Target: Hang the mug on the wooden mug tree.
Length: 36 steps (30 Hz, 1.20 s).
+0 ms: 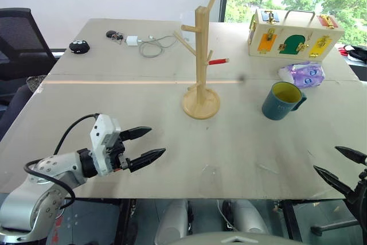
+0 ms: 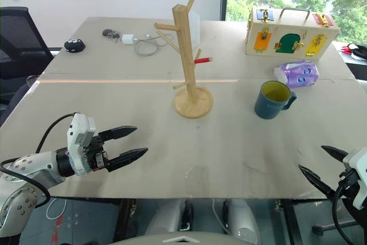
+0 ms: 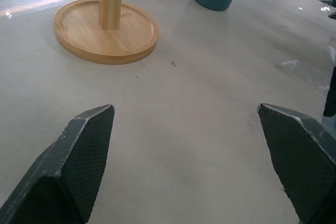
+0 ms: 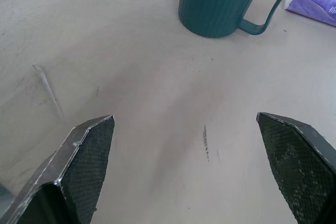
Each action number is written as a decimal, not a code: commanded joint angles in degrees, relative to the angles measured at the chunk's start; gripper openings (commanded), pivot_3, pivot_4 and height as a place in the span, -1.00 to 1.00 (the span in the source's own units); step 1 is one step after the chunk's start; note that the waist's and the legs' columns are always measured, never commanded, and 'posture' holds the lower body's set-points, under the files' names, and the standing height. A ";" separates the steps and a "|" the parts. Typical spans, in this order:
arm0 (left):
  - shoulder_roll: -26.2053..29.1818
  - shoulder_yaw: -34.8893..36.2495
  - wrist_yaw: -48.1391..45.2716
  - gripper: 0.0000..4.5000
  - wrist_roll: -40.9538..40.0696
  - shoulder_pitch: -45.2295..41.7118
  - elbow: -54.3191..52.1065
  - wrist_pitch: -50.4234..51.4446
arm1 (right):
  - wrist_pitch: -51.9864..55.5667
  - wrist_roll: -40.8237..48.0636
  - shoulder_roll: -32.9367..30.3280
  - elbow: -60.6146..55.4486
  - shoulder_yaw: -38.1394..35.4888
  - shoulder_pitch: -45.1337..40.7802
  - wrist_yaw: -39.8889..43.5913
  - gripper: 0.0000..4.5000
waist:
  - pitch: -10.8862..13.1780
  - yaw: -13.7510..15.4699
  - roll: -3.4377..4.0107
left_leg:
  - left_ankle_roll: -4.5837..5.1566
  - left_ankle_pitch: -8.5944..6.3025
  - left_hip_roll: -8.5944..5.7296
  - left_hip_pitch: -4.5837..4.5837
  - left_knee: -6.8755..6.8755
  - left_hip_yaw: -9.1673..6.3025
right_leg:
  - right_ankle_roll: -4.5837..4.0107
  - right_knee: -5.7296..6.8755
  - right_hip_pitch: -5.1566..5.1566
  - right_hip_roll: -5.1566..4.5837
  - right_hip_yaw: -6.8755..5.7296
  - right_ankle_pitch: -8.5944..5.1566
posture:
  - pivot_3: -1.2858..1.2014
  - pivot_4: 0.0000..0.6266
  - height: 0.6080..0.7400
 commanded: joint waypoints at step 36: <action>0.23 -4.55 -2.09 1.00 -15.36 -11.75 -12.50 2.78 | 26.79 -7.10 5.26 8.59 16.55 -42.42 -33.82 0.95 | 0.00 -0.14 0.08 | 0.00 0.03 -0.07 -0.19 0.03 0.00 | -0.20 0.01 -0.11 0.59 0.08 0.13 | 0.03 -0.52 1.00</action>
